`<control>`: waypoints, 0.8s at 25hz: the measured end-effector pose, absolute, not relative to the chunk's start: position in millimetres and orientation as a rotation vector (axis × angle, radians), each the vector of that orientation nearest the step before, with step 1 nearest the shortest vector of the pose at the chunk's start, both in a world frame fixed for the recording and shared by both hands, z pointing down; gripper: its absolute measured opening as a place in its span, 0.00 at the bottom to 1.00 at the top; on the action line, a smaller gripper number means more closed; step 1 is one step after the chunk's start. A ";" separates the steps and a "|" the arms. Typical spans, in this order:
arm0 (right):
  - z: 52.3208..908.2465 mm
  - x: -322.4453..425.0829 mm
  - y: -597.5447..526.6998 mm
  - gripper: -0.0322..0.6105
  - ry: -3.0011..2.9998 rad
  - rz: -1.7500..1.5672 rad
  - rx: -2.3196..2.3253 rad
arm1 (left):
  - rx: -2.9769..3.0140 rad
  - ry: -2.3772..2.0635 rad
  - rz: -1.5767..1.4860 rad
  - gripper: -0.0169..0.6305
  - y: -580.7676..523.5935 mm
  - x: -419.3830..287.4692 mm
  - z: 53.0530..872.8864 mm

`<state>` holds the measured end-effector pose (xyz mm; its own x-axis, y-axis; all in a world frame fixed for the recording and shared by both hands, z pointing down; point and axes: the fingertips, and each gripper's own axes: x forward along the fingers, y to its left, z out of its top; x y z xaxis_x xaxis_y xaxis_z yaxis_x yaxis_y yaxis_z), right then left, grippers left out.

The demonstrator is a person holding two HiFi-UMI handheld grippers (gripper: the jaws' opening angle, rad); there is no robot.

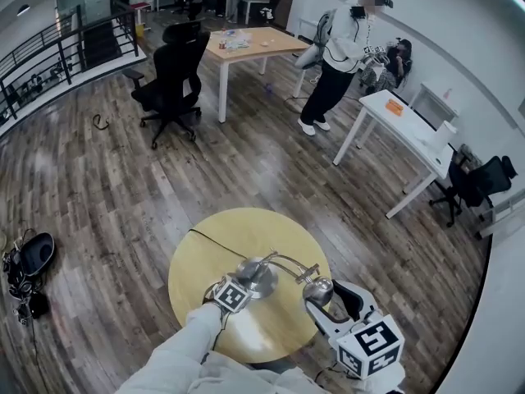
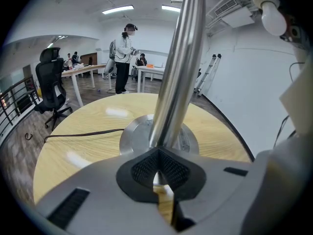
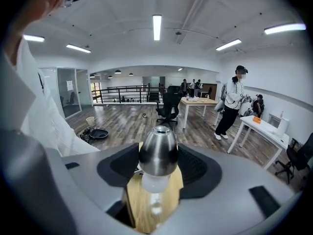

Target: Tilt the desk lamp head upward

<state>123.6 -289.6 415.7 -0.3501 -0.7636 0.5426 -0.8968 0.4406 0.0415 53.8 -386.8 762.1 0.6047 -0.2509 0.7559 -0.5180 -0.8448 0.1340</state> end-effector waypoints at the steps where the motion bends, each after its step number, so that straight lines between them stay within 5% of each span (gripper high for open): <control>1: 410.7 121.1 -293.2 0.44 -2.201 0.357 1.390 | 2.494 -0.614 1.101 0.02 -386.1 52.9 762.3; 20: 369.0 85.3 -369.8 0.44 -2.102 0.429 1.141 | 2.542 -0.556 1.128 0.02 -384.7 53.9 760.6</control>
<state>85.3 -369.8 369.0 -0.3698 -0.5985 0.7107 -0.8293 0.5576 0.0380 53.9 -384.7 760.6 0.6156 -0.2240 0.7555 -0.4630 -0.8787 0.1167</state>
